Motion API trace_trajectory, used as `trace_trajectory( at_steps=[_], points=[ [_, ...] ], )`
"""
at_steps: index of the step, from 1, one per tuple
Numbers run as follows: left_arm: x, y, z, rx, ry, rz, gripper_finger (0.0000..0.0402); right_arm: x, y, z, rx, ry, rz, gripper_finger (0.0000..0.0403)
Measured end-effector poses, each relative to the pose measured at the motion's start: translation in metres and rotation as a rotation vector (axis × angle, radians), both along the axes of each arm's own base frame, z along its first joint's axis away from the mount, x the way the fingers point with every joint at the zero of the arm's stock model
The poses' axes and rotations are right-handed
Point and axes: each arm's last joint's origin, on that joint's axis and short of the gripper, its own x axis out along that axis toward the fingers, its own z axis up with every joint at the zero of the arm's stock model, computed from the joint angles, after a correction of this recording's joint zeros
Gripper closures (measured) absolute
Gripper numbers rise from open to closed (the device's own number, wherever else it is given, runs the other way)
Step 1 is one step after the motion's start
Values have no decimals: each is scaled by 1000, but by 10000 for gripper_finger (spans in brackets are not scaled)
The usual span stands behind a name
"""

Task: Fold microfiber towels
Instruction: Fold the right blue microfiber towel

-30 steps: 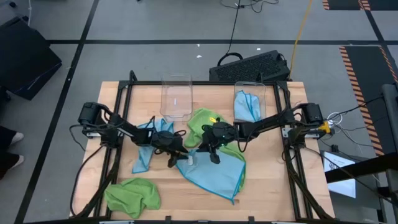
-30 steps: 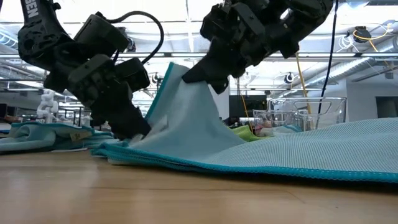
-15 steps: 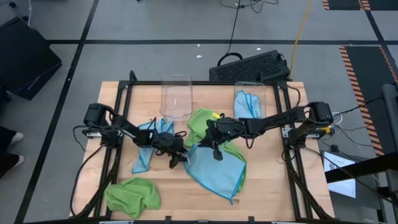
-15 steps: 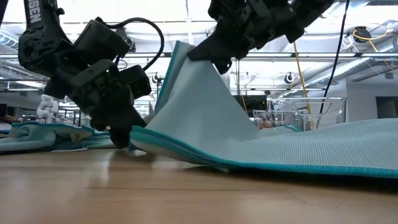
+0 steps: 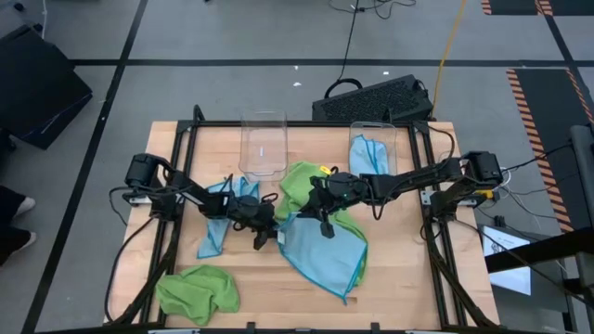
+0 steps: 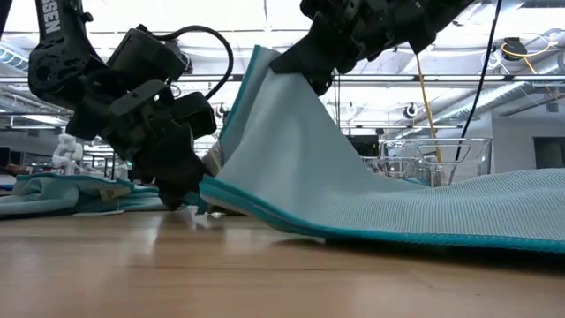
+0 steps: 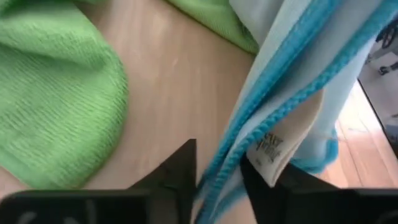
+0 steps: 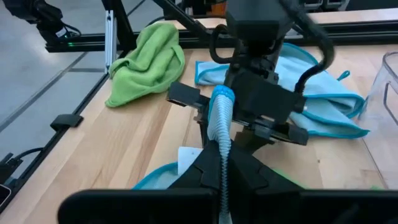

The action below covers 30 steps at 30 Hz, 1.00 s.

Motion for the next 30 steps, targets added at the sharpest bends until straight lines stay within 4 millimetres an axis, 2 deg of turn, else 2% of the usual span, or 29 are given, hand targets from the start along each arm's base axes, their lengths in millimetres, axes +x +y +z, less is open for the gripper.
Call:
trace_trajectory(
  at_steps=[7,13,19,22,26,30],
  points=[
    [0,-1,1,-76,21,-6,391,0,0,1,0,-2,0,403],
    [-2,-3,18,-206,12,14,396,-10,-2,12,-17,11,-57,403],
    [-9,-2,57,-269,-27,39,396,-24,-6,34,40,-10,-138,403],
    [-12,-2,84,-263,-22,39,398,-30,-9,47,103,-40,-172,403],
    [-21,0,122,-159,35,55,397,-40,-11,61,180,-68,-208,403],
    [-31,3,169,-31,40,59,398,-51,-11,77,265,-115,-255,402]
  ],
)
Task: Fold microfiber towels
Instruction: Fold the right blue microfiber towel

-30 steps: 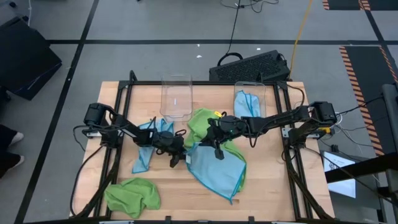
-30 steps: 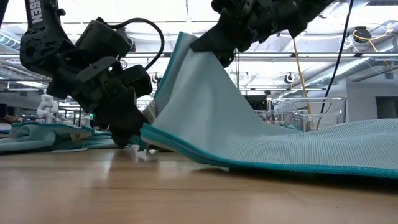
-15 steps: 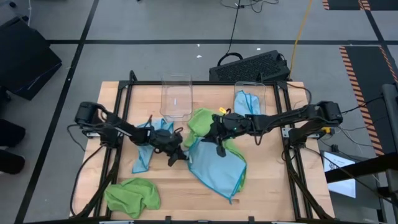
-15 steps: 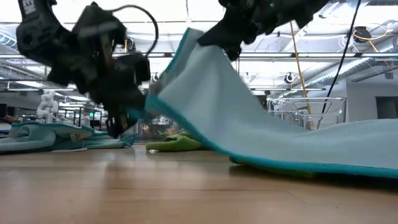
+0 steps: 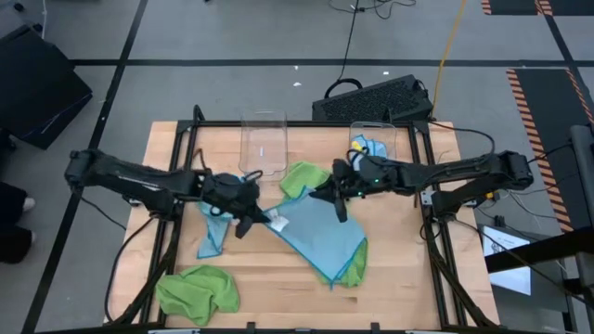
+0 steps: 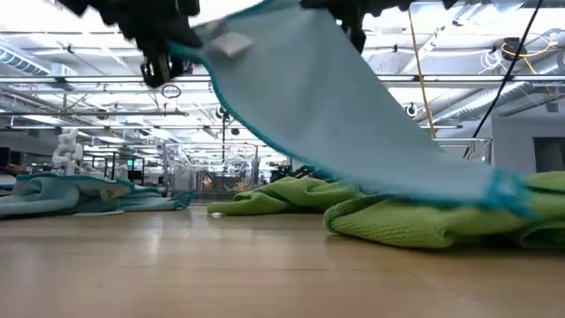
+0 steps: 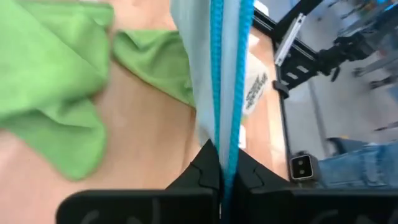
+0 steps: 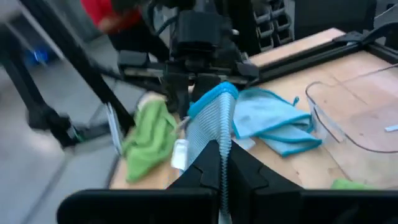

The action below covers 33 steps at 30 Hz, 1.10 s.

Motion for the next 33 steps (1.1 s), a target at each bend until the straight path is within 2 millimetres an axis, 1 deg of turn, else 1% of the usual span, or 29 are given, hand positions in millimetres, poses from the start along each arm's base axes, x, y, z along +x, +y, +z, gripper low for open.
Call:
trace_trajectory(
  at_steps=[4,7,12,15,19,23,26,28,30,33],
  points=[
    [-9,1,41,52,-27,-5,398,-10,5,14,127,-42,-32,401],
    [-13,-2,66,67,-45,-30,398,-12,16,24,173,-66,-23,402],
    [-18,-11,100,61,-111,-76,399,-10,42,47,153,-129,-8,402],
    [-22,-20,118,49,-164,-117,398,-11,58,56,145,-120,0,402],
    [-31,-35,140,-5,-196,-184,399,-17,79,69,210,-137,36,402],
    [-38,-52,151,-81,-211,-235,399,-23,97,82,295,-158,70,402],
    [-40,-62,154,-50,-231,-265,399,-23,102,84,366,-161,79,402],
    [-39,-64,148,7,-220,-269,400,-20,103,81,392,-141,71,402],
    [-35,-64,139,55,-200,-278,400,-17,104,73,385,-114,68,400],
    [-23,-63,117,137,-124,-291,400,-8,103,60,372,-74,51,399]
  ],
)
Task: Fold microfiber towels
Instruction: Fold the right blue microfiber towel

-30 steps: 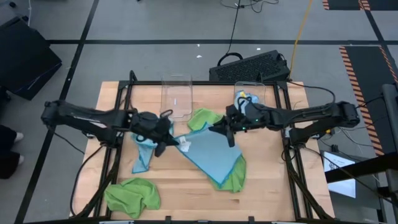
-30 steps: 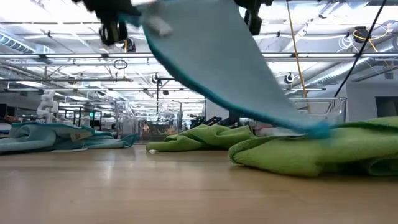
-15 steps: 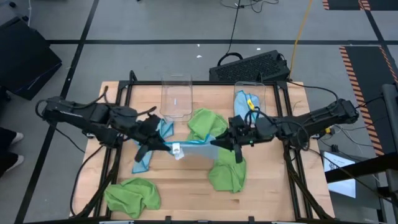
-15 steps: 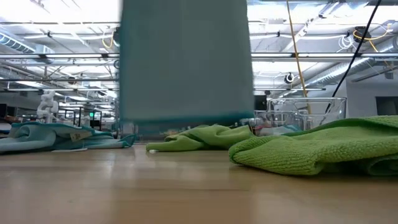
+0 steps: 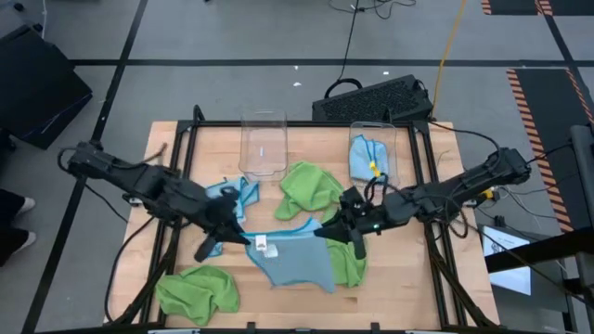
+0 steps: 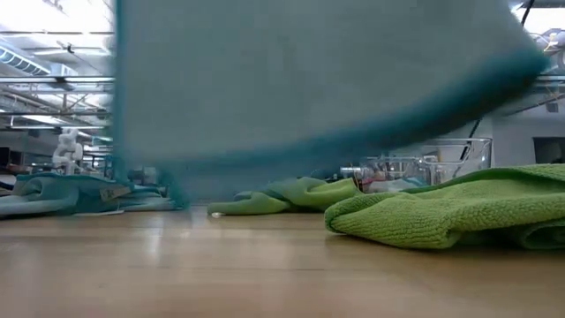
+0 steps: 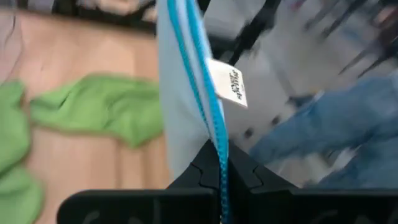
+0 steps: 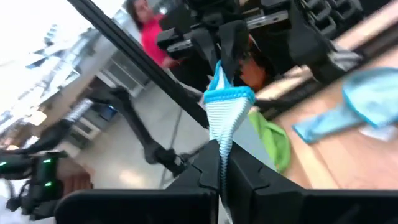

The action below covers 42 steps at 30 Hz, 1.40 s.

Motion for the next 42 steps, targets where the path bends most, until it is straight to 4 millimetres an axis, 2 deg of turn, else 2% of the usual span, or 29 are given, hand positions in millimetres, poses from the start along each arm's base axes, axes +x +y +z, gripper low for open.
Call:
trace_trajectory(
  at_steps=[7,11,13,16,22,27,32,34,37,42],
  points=[
    [25,8,-62,194,267,93,399,10,-11,-43,-18,139,-59,399],
    [34,9,-77,188,331,104,400,8,-23,-65,49,219,-113,398],
    [36,7,-74,141,329,86,399,9,-26,-66,120,227,-128,398],
    [32,-2,-63,71,310,42,399,10,-21,-59,178,165,-32,398],
    [17,-29,-24,-39,216,-136,399,6,1,-36,246,-1,112,400],
    [8,-43,9,23,56,-215,399,9,15,-12,261,-15,140,401],
    [13,-32,12,199,-17,-126,399,13,10,-11,170,27,43,402],
    [17,-22,2,278,0,-91,400,15,4,-18,142,78,-21,402],
    [30,-5,-25,375,71,-57,399,16,-7,-32,84,183,-120,402],
    [39,25,-69,467,160,10,398,13,-26,-56,-7,344,-256,401]
  ],
)
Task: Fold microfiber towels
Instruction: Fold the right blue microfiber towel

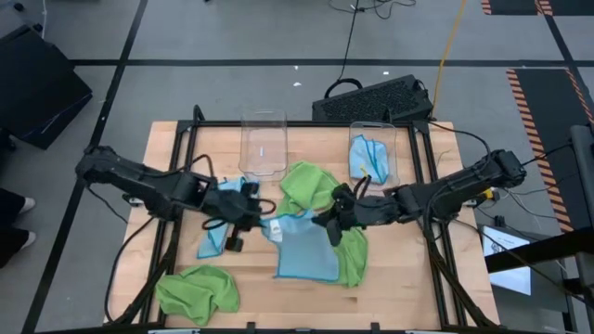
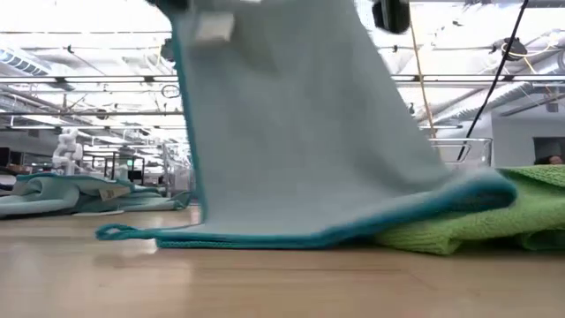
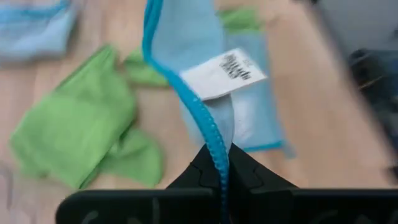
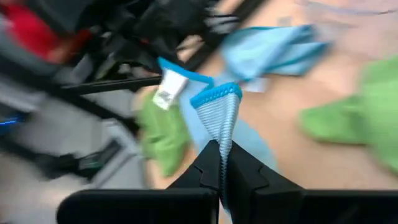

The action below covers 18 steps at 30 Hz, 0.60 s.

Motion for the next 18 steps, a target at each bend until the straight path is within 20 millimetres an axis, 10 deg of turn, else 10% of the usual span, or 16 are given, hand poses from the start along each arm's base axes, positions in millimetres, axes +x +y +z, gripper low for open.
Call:
trace_trajectory(
  at_steps=[8,18],
  points=[
    [9,39,-39,45,-21,161,399,-4,-37,-43,-60,148,-130,399],
    [9,41,-65,-64,-61,186,398,-9,-55,-71,-44,199,48,398]
  ],
)
